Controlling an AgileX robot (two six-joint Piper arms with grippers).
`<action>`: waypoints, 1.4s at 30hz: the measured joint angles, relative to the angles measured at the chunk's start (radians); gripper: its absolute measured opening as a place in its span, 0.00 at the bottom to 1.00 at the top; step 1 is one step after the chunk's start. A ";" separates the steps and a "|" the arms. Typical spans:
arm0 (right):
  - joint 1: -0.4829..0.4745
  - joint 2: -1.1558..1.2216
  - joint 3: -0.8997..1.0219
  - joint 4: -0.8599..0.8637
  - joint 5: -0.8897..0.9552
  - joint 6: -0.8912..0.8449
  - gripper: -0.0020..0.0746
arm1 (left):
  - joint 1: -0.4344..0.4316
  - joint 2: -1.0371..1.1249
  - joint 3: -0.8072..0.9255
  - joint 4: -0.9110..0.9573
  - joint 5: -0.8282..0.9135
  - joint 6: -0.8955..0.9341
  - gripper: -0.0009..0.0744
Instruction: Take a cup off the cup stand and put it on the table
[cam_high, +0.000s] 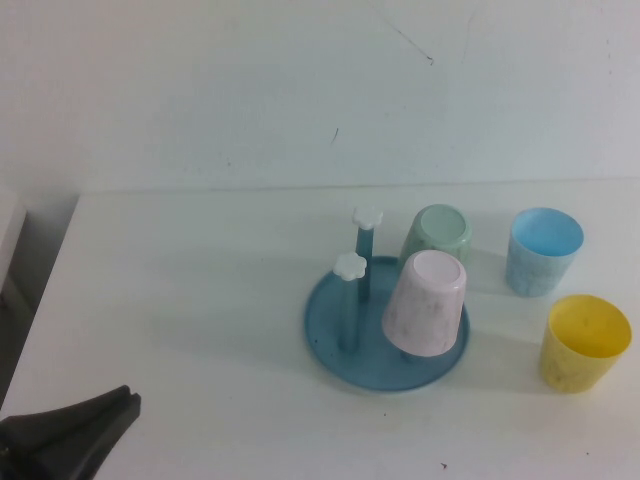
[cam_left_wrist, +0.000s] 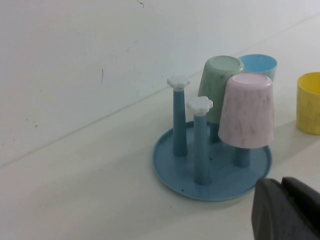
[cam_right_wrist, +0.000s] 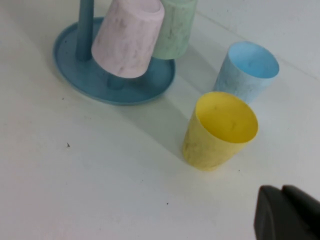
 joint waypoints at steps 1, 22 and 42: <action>0.000 -0.028 0.014 0.000 -0.002 0.000 0.02 | 0.000 0.000 0.001 0.000 -0.003 0.000 0.01; 0.000 -0.110 0.072 0.001 0.014 0.003 0.02 | 0.000 0.000 0.001 0.000 -0.006 0.005 0.01; 0.000 -0.110 0.072 0.005 0.014 0.003 0.02 | 0.427 -0.268 0.236 -0.072 -0.110 0.005 0.01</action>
